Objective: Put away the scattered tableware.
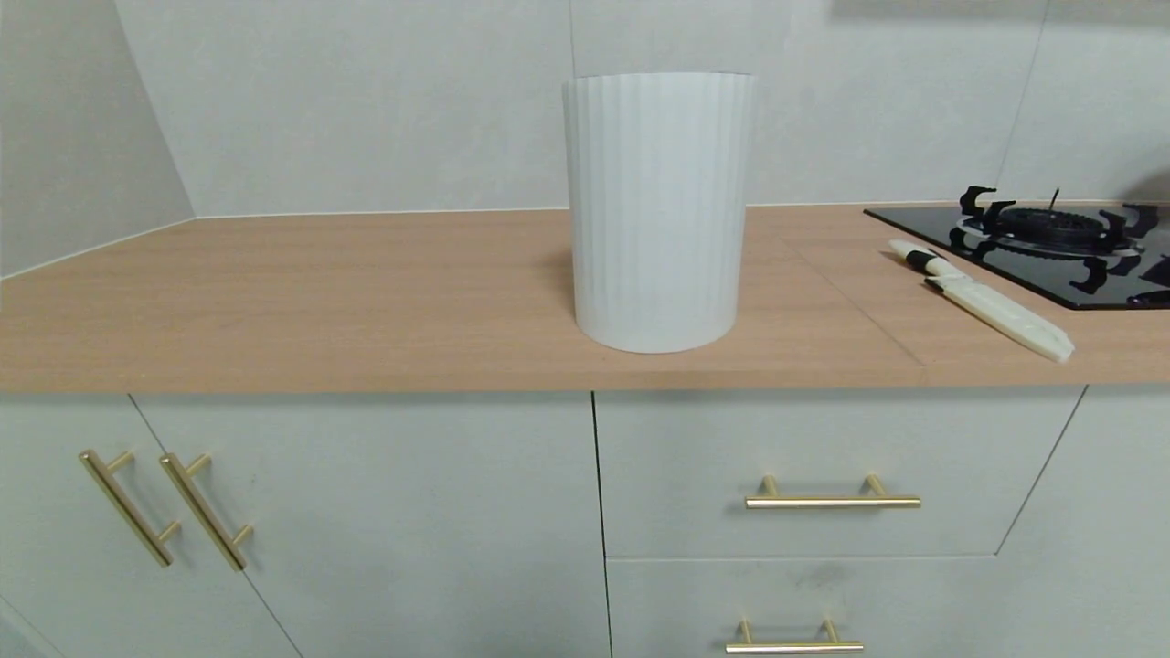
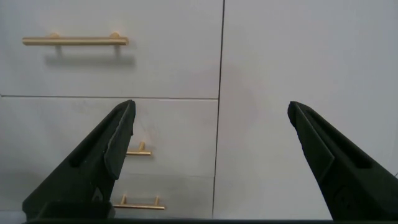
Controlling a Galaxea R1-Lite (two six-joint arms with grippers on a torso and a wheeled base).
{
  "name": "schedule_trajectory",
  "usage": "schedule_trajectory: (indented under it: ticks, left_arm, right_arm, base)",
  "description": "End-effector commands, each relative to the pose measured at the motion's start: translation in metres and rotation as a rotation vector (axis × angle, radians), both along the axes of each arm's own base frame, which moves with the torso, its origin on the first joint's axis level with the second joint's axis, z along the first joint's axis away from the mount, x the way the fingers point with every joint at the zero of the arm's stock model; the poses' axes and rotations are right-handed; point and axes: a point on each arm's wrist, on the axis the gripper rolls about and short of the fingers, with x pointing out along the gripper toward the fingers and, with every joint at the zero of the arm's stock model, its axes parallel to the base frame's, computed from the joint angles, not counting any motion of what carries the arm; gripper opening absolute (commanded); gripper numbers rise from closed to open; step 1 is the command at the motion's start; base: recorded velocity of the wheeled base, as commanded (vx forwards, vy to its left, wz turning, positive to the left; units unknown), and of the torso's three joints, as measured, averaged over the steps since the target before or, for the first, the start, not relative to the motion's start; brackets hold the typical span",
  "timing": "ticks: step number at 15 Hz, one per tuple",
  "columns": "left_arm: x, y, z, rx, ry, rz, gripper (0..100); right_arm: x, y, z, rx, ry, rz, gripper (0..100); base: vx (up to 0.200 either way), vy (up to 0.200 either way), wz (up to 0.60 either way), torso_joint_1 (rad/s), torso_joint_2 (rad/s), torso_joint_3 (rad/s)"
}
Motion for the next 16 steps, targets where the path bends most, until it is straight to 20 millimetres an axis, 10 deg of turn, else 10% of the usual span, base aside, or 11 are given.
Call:
schedule_trajectory:
  ticks: [1, 16]
  left_arm:
    - [0.0001, 0.0, 0.0, 0.0, 0.001, 0.0, 100]
    - [0.0001, 0.0, 0.0, 0.0, 0.001, 0.0, 100]
  right_arm:
    - [0.0001, 0.0, 0.0, -0.001, 0.002, 0.0, 100]
    - [0.0001, 0.0, 0.0001, 0.001, 0.0, 0.0, 100]
  base:
    - [0.0, 0.0, 0.0, 0.09, -0.34, -0.251]
    - [0.0, 0.0, 0.0, 0.174, -0.46, -0.286]
